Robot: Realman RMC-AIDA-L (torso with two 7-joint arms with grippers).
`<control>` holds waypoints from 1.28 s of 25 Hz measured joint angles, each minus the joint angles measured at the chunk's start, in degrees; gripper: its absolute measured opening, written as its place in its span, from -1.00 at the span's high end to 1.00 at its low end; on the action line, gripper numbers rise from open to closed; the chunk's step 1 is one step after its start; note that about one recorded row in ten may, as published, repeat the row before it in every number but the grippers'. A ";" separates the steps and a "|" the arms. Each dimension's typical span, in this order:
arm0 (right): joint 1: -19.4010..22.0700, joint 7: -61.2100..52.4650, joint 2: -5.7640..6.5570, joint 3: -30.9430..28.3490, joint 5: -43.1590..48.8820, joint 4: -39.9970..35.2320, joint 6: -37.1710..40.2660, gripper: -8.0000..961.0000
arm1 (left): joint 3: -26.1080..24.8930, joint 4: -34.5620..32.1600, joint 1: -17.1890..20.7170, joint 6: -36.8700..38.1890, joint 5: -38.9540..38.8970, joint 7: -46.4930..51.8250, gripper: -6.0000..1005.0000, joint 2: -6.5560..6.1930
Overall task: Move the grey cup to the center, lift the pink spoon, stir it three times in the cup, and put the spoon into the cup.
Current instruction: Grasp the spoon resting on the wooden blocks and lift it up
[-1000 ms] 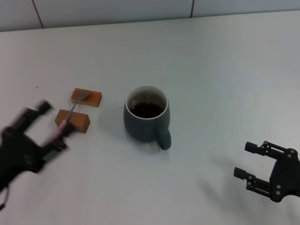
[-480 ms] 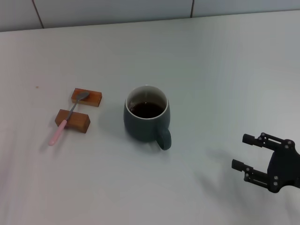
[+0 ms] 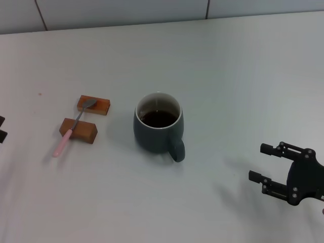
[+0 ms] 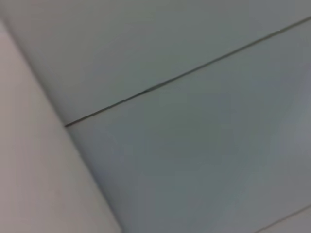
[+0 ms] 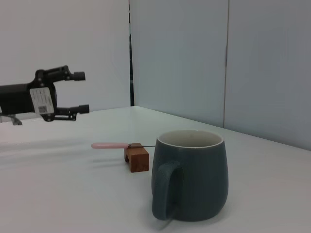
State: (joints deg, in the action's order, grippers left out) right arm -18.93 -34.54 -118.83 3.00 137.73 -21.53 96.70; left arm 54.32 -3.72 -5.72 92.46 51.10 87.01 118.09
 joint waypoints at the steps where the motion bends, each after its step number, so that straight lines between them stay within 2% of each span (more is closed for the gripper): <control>1: -0.02 0.00 0.00 -0.01 0.00 0.00 -0.01 -0.41 | 0.15 0.07 0.08 -0.80 0.30 1.17 -0.68 -0.02; 14: -0.06 0.00 0.00 -0.01 0.09 0.00 -0.09 -0.41 | 5.68 1.00 -0.27 -5.14 0.76 9.68 -0.68 0.07; 27: -0.43 -0.06 0.00 -0.01 0.09 -0.07 -0.64 -0.41 | 7.88 3.48 -0.16 -5.52 0.75 14.00 -0.67 0.22; 32: -0.67 -0.09 0.00 -0.01 0.09 -0.17 -0.64 -0.41 | 7.92 5.63 -1.73 -5.82 0.76 14.23 -0.67 0.34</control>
State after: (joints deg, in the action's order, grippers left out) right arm -19.60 -34.63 -118.82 2.99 137.82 -21.70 96.06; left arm 62.24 1.91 -7.45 86.64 51.86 101.24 118.43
